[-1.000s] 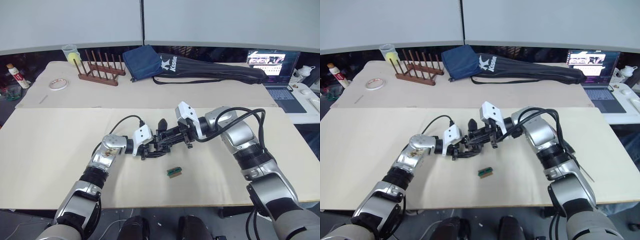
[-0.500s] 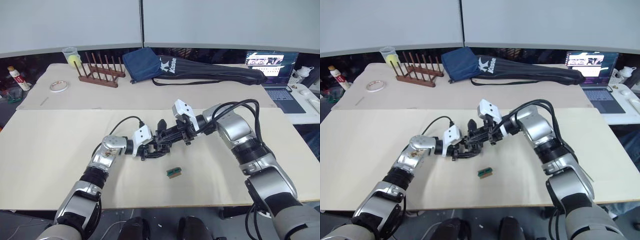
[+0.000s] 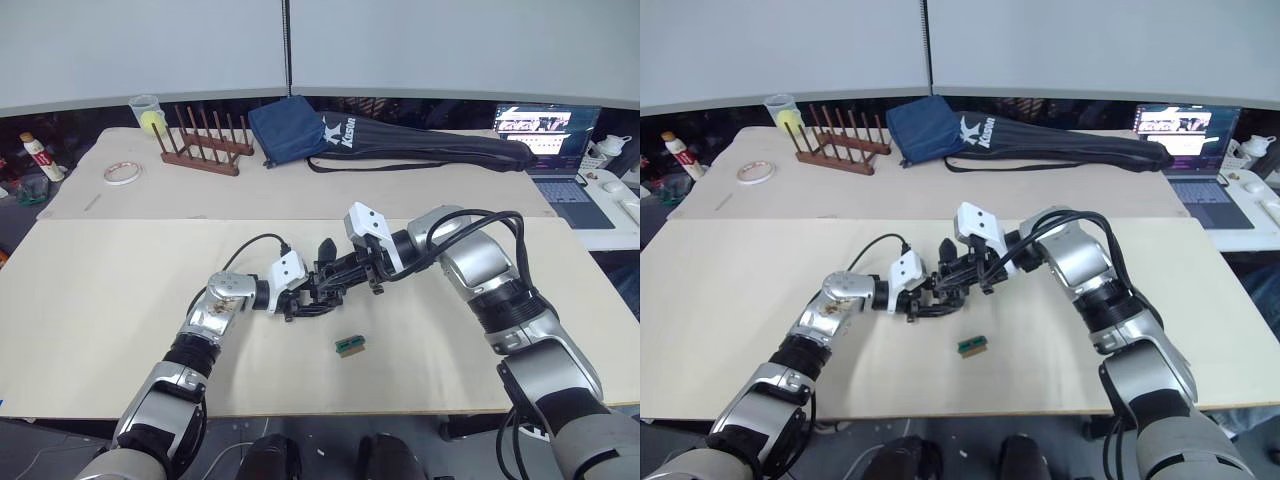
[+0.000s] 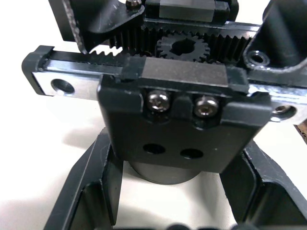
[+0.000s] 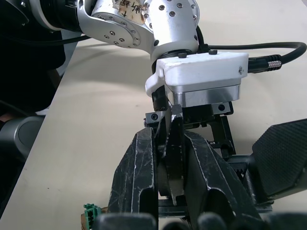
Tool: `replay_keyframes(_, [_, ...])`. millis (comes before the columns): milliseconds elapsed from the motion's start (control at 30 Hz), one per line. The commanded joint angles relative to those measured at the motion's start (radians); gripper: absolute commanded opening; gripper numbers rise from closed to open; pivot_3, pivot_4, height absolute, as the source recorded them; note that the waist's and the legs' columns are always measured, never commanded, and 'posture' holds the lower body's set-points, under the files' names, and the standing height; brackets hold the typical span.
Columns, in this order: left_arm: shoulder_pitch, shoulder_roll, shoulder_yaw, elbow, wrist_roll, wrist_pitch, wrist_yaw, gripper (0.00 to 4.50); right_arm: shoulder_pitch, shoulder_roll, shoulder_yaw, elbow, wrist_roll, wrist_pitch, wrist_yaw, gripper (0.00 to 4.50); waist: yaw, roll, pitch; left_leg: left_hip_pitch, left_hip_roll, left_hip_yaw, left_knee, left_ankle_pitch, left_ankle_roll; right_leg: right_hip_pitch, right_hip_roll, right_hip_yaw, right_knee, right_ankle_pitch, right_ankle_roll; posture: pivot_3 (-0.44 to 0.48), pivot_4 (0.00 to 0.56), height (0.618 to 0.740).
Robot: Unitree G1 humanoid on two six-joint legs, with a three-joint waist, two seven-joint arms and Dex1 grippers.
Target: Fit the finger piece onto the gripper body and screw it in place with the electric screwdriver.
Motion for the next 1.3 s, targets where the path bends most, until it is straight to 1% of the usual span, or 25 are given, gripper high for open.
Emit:
replay_keyframes(33, [-0.051, -0.016, 0.034, -0.046, -0.046, -0.017, -0.020, 2.27, 0.087, -0.034, 0.143, 0.139, -0.147, 0.113, -0.030, 0.33, 0.000, 0.000, 0.000, 0.000, 0.000, 0.000, 0.000, -0.001, 0.002, 0.000, 0.000, 0.000, 0.000, 0.000, 0.000, 0.000, 0.150, 0.740])
replay_keyframes(67, [-0.050, -0.017, 0.034, -0.046, -0.046, -0.018, -0.020, 2.27, 0.084, -0.032, 0.142, 0.146, -0.145, 0.119, -0.027, 0.33, 0.000, 0.000, 0.000, 0.000, 0.000, 0.000, 0.000, -0.002, 0.004, 0.000, 0.000, 0.000, 0.000, 0.000, 0.000, 0.000, 0.150, 0.740])
replay_keyframes(300, [-0.044, -0.018, 0.032, -0.065, -0.048, -0.012, -0.020, 2.27, 0.070, -0.020, 0.143, 0.160, -0.139, 0.142, -0.018, 0.33, 0.000, 0.001, 0.000, 0.000, 0.000, -0.001, 0.000, -0.003, 0.004, 0.000, 0.000, 0.000, 0.000, 0.000, 0.000, 0.000, 0.150, 0.740])
replay_keyframes(367, [-0.042, -0.017, 0.033, -0.068, -0.048, -0.010, -0.018, 2.27, 0.082, -0.026, 0.141, 0.130, -0.137, 0.116, -0.013, 0.33, 0.000, 0.001, -0.001, 0.000, 0.000, -0.001, 0.000, -0.003, 0.004, 0.000, -0.001, 0.000, -0.001, 0.000, 0.000, 0.000, 0.150, 0.740])
replay_keyframes(433, [-0.038, -0.014, 0.035, -0.071, -0.049, -0.009, -0.018, 2.27, 0.098, -0.018, 0.116, 0.093, -0.133, 0.071, -0.047, 0.33, 0.000, 0.001, -0.001, 0.000, 0.000, -0.001, 0.000, -0.003, 0.004, 0.000, -0.001, 0.000, -0.001, 0.000, 0.000, 0.000, 0.150, 0.740])
replay_keyframes(500, [-0.033, -0.010, 0.036, -0.076, -0.049, -0.008, -0.019, 2.27, 0.106, -0.007, 0.092, 0.063, -0.118, 0.065, -0.070, 0.33, -0.001, 0.001, -0.001, 0.000, 0.000, -0.001, 0.000, -0.003, 0.004, 0.000, -0.001, -0.001, -0.001, 0.000, 0.000, 0.000, 0.150, 0.740])
replay_keyframes(567, [-0.029, -0.007, 0.036, -0.080, -0.050, -0.007, -0.020, 2.27, 0.114, 0.002, 0.074, 0.040, -0.105, 0.061, -0.085, 1.40, -0.001, 0.000, -0.001, 0.000, 0.000, -0.001, 0.000, -0.003, 0.003, -0.001, -0.001, -0.001, -0.001, 0.000, 0.000, 0.000, 0.150, 0.740])
replay_keyframes(600, [-0.028, -0.007, 0.036, -0.082, -0.049, -0.006, -0.021, 2.27, 0.119, 0.006, 0.066, 0.031, -0.105, 0.053, -0.091, 1.74, -0.001, 0.000, 0.000, 0.000, 0.000, -0.001, 0.000, -0.003, 0.003, -0.001, -0.001, -0.001, -0.001, 0.000, -0.001, 0.000, 0.150, 0.740])
replay_keyframes(633, [-0.027, -0.006, 0.035, -0.083, -0.049, -0.005, -0.021, 2.27, 0.129, 0.009, 0.061, 0.020, -0.111, 0.033, -0.102, 2.02, -0.003, 0.002, 0.001, -0.002, 0.000, -0.002, 0.000, -0.003, 0.003, -0.002, -0.001, -0.003, -0.001, -0.001, -0.002, 0.000, 0.150, 0.740])
replay_keyframes(667, [-0.026, -0.006, 0.036, -0.085, -0.049, -0.004, -0.022, 2.27, 0.137, 0.011, 0.057, 0.012, -0.117, 0.021, -0.107, 2.43, -0.003, 0.002, 0.001, -0.003, 0.000, 0.001, 0.000, -0.002, 0.002, -0.002, -0.002, 0.000, 0.001, 0.000, -0.001, 0.000, 0.150, 0.740])
replay_keyframes(733, [-0.028, -0.007, 0.037, -0.084, -0.048, -0.002, -0.024, 2.27, 0.148, 0.016, 0.050, 0.005, -0.125, -0.014, -0.118, 3.10, -0.004, 0.002, 0.001, -0.003, 0.000, 0.000, 0.000, 0.001, -0.003, -0.001, -0.001, -0.001, 0.001, 0.000, -0.001, 0.000, 0.150, 0.740])
replay_keyframes(833, [-0.037, -0.011, 0.039, -0.079, -0.046, 0.000, -0.025, 2.27, 0.159, 0.016, 0.019, -0.009, -0.110, -0.037, -0.128, 3.11, -0.003, 0.002, 0.001, -0.004, 0.000, 0.000, 0.000, 0.000, -0.002, -0.001, 0.000, -0.002, 0.001, 0.000, -0.001, 0.000, 0.150, 0.740])
replay_keyframes(933, [-0.038, -0.013, 0.040, -0.077, -0.045, 0.000, -0.025, 2.27, 0.175, 0.002, -0.057, -0.086, -0.026, -0.026, -0.095, 3.11, -0.001, 0.002, 0.001, -0.005, 0.000, 0.000, 0.000, -0.002, 0.002, -0.002, -0.001, -0.002, 0.001, 0.000, -0.001, 0.000, 0.150, 0.740])
replay_keyframes(1000, [-0.037, -0.016, 0.039, -0.077, -0.043, 0.000, -0.026, 2.27, 0.189, 0.001, -0.110, -0.131, 0.017, -0.043, -0.094, 3.11, 0.001, 0.002, 0.003, -0.007, 0.000, 0.000, 0.000, -0.002, 0.002, -0.003, -0.001, -0.002, 0.000, 0.000, 0.000, 0.000, 0.150, 0.740])
replay_keyframes(1033, [-0.036, -0.017, 0.038, -0.077, -0.042, -0.001, -0.026, 2.27, 0.198, -0.004, -0.140, -0.152, 0.032, -0.067, -0.098, 3.11, 0.001, 0.002, 0.004, -0.008, 0.000, 0.000, 0.000, 0.000, -0.002, -0.003, -0.001, -0.003, 0.000, 0.000, 0.000, 0.000, 0.150, 0.740])
replay_keyframes(1100, [-0.032, -0.020, 0.035, -0.078, -0.040, -0.002, -0.026, 2.27, 0.218, -0.034, -0.185, -0.200, 0.070, -0.077, -0.078, 3.11, 0.003, 0.002, 0.007, -0.010, -0.001, 0.000, 0.001, 0.000, -0.002, -0.004, -0.001, -0.003, -0.001, 0.000, 0.001, 0.000, 0.150, 0.740])
replay_keyframes(1200, [-0.027, -0.022, 0.034, -0.077, -0.039, -0.004, -0.028, 2.27, 0.241, -0.078, -0.207, -0.241, 0.099, -0.077, -0.045, 3.11, 0.003, 0.001, 0.011, -0.012, -0.001, 0.000, 0.002, 0.000, -0.001, -0.006, -0.001, -0.003, -0.003, 0.001, 0.002, 0.000, 0.150, 0.740])
replay_keyframes(1300, [-0.024, -0.023, 0.032, -0.069, -0.036, -0.010, -0.029, 2.27, 0.244, -0.097, -0.197, -0.228, 0.059, -0.102, -0.072, 3.11, -0.001, 0.001, 0.012, -0.012, -0.001, 0.000, 0.001, 0.000, -0.001, -0.006, -0.001, -0.003, -0.003, 0.001, 0.003, 0.000, 0.150, 0.740])
